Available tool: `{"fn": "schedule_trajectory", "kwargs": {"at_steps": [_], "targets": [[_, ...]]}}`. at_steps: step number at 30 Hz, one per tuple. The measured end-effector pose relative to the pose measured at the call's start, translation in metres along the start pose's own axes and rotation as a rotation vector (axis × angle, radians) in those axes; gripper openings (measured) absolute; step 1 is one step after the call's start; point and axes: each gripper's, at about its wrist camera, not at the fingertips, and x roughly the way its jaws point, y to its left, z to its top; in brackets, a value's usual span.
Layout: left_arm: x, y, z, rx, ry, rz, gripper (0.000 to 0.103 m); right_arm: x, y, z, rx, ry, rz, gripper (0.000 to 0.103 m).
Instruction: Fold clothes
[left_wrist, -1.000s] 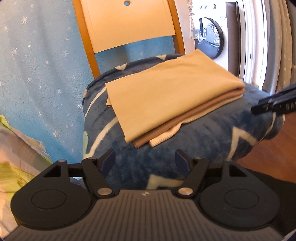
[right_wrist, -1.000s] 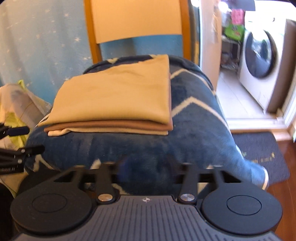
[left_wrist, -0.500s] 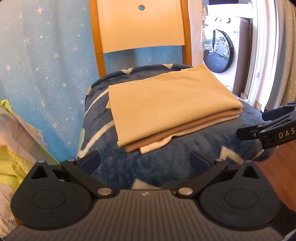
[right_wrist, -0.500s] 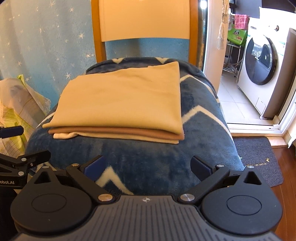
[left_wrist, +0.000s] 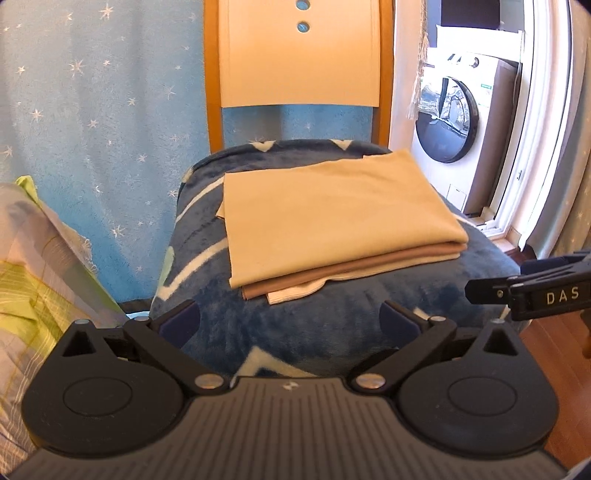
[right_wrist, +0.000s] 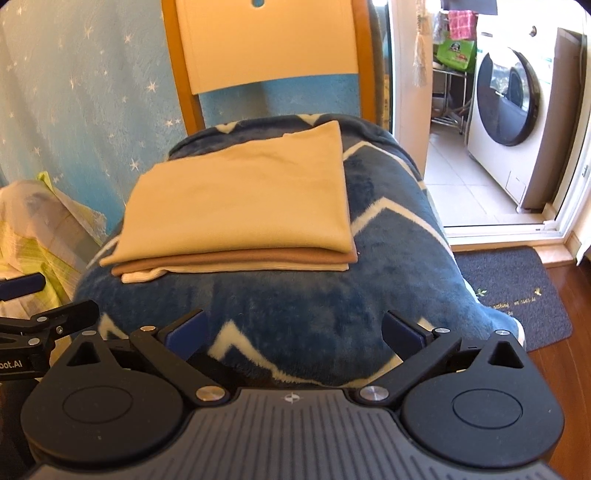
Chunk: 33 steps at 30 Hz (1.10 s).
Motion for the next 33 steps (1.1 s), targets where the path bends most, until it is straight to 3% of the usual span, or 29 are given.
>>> {"fn": "schedule_trajectory", "kwargs": {"at_steps": [25,29,33], "targets": [[-0.017,-0.002,-0.002,-0.024,0.006,0.003,0.102,-0.022,0.006,0.002,0.025,-0.009,-0.001,0.103],[-0.018,0.002,-0.002,-0.056,-0.005,-0.024,0.102,-0.02,0.003,0.002,0.044,-0.007,-0.001,0.103],[-0.014,0.002,0.001,-0.018,-0.005,-0.052,0.102,-0.017,-0.003,0.004,0.058,-0.012,-0.006,0.103]]}}
